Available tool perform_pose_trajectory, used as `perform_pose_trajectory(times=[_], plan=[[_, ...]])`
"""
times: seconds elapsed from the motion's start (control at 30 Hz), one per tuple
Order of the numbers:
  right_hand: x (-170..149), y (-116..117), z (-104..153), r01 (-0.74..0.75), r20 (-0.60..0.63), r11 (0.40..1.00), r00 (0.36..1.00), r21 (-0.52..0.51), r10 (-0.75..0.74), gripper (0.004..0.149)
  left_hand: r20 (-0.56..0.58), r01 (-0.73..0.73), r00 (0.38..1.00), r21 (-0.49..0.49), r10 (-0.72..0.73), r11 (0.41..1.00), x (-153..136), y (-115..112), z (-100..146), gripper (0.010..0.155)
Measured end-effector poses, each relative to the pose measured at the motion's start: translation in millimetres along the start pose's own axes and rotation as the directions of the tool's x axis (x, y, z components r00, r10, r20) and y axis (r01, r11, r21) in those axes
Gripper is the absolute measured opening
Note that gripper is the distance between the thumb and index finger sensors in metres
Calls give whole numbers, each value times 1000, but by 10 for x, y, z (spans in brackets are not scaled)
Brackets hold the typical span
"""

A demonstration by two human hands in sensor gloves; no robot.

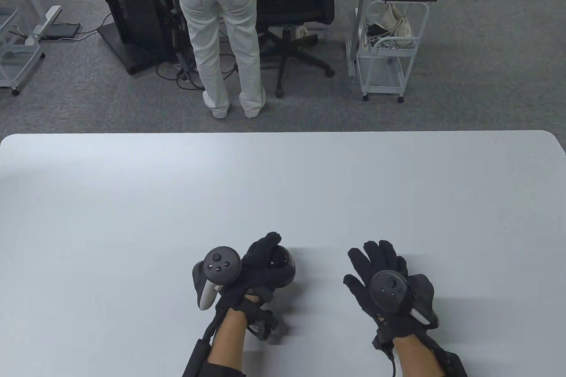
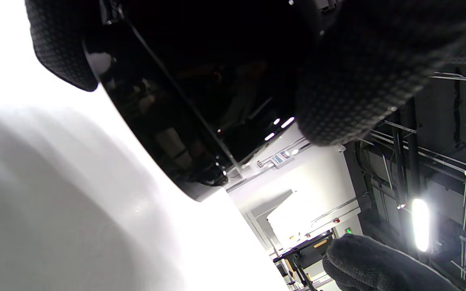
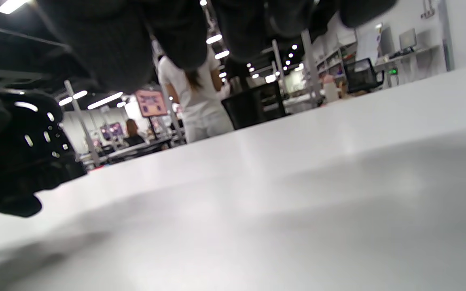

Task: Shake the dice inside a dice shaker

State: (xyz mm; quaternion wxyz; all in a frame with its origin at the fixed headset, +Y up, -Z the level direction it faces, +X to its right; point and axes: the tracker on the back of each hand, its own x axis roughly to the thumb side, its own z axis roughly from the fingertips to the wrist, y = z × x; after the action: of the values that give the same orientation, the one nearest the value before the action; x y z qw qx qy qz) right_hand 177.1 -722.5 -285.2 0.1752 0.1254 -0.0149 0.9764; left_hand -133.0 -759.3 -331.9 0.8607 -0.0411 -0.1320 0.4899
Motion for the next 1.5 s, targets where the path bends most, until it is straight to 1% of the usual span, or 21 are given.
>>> perform_pose_trajectory(times=[0.17,0.23,0.27,0.3,0.37,0.43,0.47,0.5,0.53,0.6,0.63,0.77,0.9,1.07,1.27,1.33,1.4,1.47,1.5], plan=[[2,0,2,-2,-1,1000,1000,5,2,59,-53,6,999,-27,-7,1000,-96,-36,-5,83],[2,1,1,-2,1,1000,1000,4,2,59,-40,0,999,-21,0,1000,-59,-23,-4,83],[2,1,1,-2,2,1000,1000,3,2,59,-14,-12,1000,-12,12,1000,0,-3,1,83],[4,-2,1,-2,4,1000,1000,0,2,59,64,-39,997,13,39,999,159,52,16,83],[8,-7,0,-2,9,1000,1000,-4,2,59,235,-84,970,76,64,994,534,186,89,83],[13,-9,2,-4,12,1000,1000,-7,4,59,336,-73,942,145,20,987,758,268,154,83],[13,-7,2,-5,13,1000,1000,-8,5,59,338,-52,941,165,-7,985,747,265,145,83],[15,-4,2,-6,13,1000,1000,-7,6,59,273,-19,962,151,-23,988,619,213,106,83],[17,-1,3,-7,14,1000,1000,-5,7,59,203,-3,979,113,-20,994,458,134,75,83],[17,9,1,-8,13,1000,1000,-1,8,59,97,-12,995,42,8,999,173,-20,29,83],[17,8,2,-6,12,1000,1000,0,6,59,72,-4,997,25,2,1000,153,-32,24,83],[12,-10,10,0,9,1000,1000,-8,0,59,95,-37,995,15,35,999,228,-41,13,83],[18,-4,10,-3,12,1000,1000,-3,3,59,58,10,998,2,-10,1000,137,-82,15,84],[13,-5,9,0,13,1000,1000,-4,0,59,41,2,999,6,-2,1000,105,-79,21,84],[11,-8,10,0,12,1000,1000,-6,0,59,-42,12,999,-35,-13,999,-33,-103,1,83],[12,-8,10,-1,13,1000,1000,-5,1,59,-67,24,997,-36,-26,999,-84,-91,-7,84],[13,-9,10,-2,13,1000,1000,-5,2,59,-87,1,996,-35,-4,999,-107,-71,-7,83],[13,-11,11,-1,14,1000,1000,-8,1,59,-72,-32,997,-18,31,999,-62,-41,-3,84],[13,-13,12,-1,14,1000,1000,-9,1,59,-29,-45,999,-2,45,999,24,-2,5,83]])
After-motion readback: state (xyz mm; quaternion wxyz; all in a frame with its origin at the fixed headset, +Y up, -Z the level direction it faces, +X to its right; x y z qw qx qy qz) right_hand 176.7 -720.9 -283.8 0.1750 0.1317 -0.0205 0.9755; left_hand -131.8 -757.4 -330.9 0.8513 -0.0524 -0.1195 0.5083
